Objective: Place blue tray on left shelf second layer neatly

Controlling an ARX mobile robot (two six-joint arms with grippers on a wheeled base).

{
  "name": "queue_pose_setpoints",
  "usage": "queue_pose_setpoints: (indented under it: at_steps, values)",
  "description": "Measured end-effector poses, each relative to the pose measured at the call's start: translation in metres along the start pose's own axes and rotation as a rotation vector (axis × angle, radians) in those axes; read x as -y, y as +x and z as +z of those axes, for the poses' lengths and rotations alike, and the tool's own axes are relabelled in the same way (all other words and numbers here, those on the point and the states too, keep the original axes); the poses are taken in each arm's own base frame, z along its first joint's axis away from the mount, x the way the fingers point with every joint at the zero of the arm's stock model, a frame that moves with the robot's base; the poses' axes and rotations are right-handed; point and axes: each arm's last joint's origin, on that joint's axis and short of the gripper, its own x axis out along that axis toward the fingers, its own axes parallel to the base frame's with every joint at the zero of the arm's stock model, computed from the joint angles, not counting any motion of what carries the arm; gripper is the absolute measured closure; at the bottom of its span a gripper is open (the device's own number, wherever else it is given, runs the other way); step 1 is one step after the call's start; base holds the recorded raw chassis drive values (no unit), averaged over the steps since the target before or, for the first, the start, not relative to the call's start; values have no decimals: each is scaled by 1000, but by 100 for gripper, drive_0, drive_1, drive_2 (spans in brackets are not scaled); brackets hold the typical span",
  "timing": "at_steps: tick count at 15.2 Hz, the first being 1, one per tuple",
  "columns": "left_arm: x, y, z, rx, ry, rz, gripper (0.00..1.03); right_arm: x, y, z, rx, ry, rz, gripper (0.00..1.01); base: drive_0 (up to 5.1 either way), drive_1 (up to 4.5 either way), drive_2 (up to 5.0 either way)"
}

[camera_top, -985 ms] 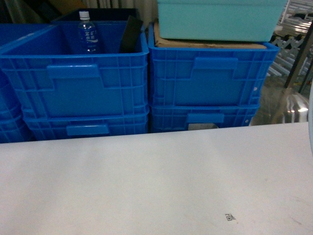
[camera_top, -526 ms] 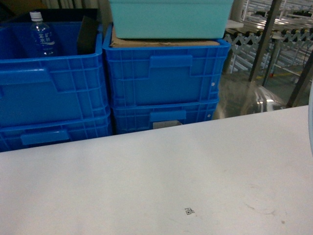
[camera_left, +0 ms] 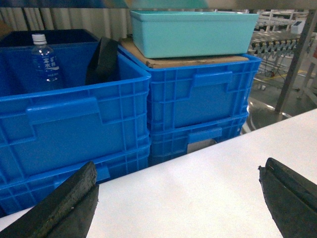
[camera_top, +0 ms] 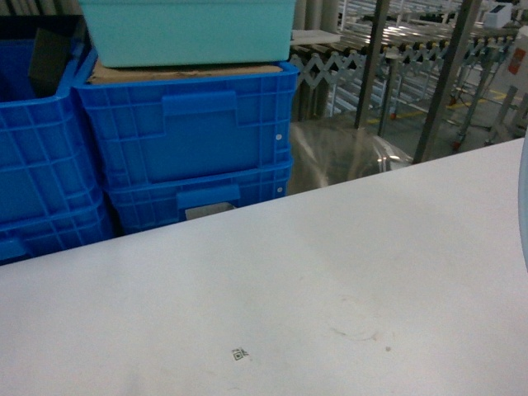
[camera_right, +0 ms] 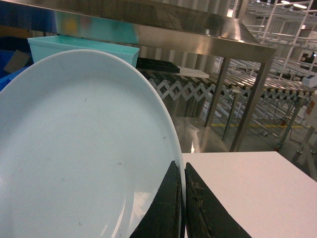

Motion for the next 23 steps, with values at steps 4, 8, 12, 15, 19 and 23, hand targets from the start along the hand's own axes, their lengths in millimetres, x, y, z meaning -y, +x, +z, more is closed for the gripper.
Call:
queue_pose_setpoints:
  at_steps: [4, 8, 12, 15, 19, 23]
  values:
    - [0, 0, 0, 0, 0, 0, 5, 0, 0, 0, 0, 0, 0, 99, -153, -153, -153]
    - [0, 0, 0, 0, 0, 0, 5, 0, 0, 0, 0, 0, 0, 99, -165, -165, -165]
    - [0, 0, 0, 0, 0, 0, 5, 0, 0, 0, 0, 0, 0, 99, -156, -156, -156]
    - [0, 0, 0, 0, 0, 0, 5, 0, 0, 0, 0, 0, 0, 99, -151, -151, -151]
    - [0, 0, 0, 0, 0, 0, 5, 0, 0, 0, 0, 0, 0, 99, -172, -172, -172]
    - [0, 0, 0, 0, 0, 0, 5, 0, 0, 0, 0, 0, 0, 99, -153, -153, -153]
